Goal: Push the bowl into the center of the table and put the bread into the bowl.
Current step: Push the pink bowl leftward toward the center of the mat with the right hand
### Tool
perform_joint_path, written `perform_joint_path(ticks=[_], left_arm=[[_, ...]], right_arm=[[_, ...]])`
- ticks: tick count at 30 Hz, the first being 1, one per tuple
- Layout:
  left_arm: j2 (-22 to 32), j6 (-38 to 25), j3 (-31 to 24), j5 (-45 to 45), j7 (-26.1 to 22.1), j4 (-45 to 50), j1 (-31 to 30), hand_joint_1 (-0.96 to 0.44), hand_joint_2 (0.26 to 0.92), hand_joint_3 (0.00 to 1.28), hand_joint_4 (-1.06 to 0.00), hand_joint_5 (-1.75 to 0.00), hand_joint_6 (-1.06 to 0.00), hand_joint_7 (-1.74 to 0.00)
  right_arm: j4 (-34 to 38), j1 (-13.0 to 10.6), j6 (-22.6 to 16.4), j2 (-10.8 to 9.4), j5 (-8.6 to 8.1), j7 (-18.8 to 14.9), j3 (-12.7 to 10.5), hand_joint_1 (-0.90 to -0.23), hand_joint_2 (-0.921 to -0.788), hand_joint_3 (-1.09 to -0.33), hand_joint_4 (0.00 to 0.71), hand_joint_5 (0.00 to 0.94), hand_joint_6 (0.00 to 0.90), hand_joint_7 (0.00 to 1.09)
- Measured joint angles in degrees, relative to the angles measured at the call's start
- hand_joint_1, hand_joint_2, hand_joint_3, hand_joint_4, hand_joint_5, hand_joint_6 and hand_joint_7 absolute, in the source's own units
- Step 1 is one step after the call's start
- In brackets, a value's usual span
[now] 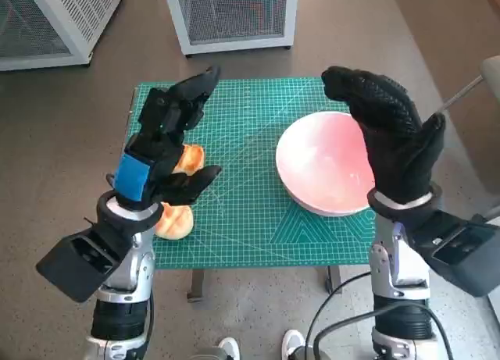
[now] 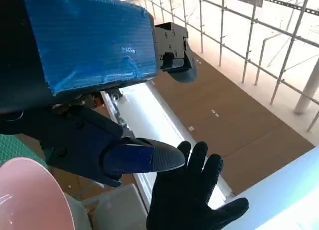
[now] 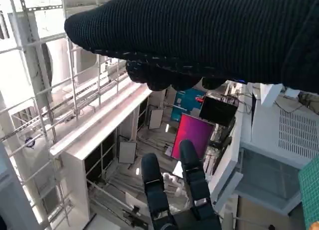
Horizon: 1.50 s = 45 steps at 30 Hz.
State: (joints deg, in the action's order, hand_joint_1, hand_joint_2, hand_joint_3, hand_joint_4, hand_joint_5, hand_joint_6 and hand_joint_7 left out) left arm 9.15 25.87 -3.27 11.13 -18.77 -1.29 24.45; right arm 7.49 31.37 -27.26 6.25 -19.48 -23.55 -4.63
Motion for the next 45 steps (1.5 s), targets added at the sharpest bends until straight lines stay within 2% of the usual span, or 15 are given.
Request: perform_joint_path(ticks=[3,6,8,10,14,22,27,34,41,45], left_arm=[[0.0,-0.3,0.0,0.0,0.0,0.2,0.0,-0.48,0.921,0.35,-0.22,-0.02,0.00,-0.74],[0.0,-0.4,0.1,0.0,0.0,0.5,0.0,-0.48,0.921,0.35,-0.22,-0.02,0.00,-0.74],[0.0,-0.5,0.1,0.0,0.0,0.5,0.0,-0.48,0.921,0.35,-0.22,-0.02,0.00,-0.74],[0.0,-0.6,0.1,0.0,0.0,0.6,0.0,-0.48,0.921,0.35,-0.22,-0.02,0.00,-0.74],[0.0,-0.8,0.1,0.0,0.0,0.8,0.0,-0.48,0.921,0.34,-0.22,-0.02,0.00,-0.74],[0.2,-0.8,0.0,0.0,0.0,1.1,-0.2,-0.49,0.921,0.34,-0.22,-0.02,0.00,-0.74],[0.2,-0.7,0.0,0.0,0.0,1.1,-0.4,-0.49,0.921,0.34,-0.22,-0.02,0.00,-0.74],[0.1,-0.6,0.0,-0.1,0.0,1.0,-0.7,-0.50,0.921,0.34,-0.23,-0.02,0.00,-0.74],[0.0,-0.5,-0.1,-0.1,0.0,1.0,-0.8,-0.50,0.921,0.34,-0.23,-0.02,0.00,-0.74],[0.0,-0.5,-0.1,0.0,0.0,1.0,-0.9,-0.50,0.921,0.34,-0.23,-0.02,0.00,-0.74]], right_arm=[[0.0,0.0,0.0,0.0,-0.01,0.0,0.0,-0.388,-0.865,-0.575,0.484,0.018,0.157,0.85],[0.2,0.0,-0.1,0.2,-0.14,-0.4,-0.2,-0.393,-0.878,-0.546,0.485,0.017,0.162,0.84],[0.8,0.0,-0.6,0.4,-0.59,-1.0,-0.8,-0.392,-0.900,-0.505,0.482,0.013,0.171,0.81],[1.9,0.1,-1.3,0.9,-0.80,-1.5,-1.6,-0.389,-0.910,-0.491,0.480,0.010,0.182,0.78],[8.1,1.5,-4.3,2.7,-1.24,-3.0,-4.6,-0.384,-0.919,-0.488,0.477,0.006,0.196,0.74],[23.7,5.9,-10.5,5.5,-1.07,-2.0,-10.9,-0.384,-0.921,-0.503,0.466,0.001,0.193,0.70],[33.9,9.0,-11.9,7.0,-0.90,0.0,-13.9,-0.372,-0.921,-0.538,0.458,0.000,0.185,0.69],[46.8,13.0,-9.2,9.0,-3.37,0.8,-18.7,-0.352,-0.921,-0.557,0.442,0.002,0.167,0.68],[56.2,15.3,-5.5,10.4,-3.97,3.5,-22.1,-0.339,-0.921,-0.532,0.448,0.004,0.214,0.64],[59.5,15.5,-3.6,10.6,-3.97,5.3,-23.1,-0.322,-0.921,-0.530,0.458,0.008,0.239,0.63]])
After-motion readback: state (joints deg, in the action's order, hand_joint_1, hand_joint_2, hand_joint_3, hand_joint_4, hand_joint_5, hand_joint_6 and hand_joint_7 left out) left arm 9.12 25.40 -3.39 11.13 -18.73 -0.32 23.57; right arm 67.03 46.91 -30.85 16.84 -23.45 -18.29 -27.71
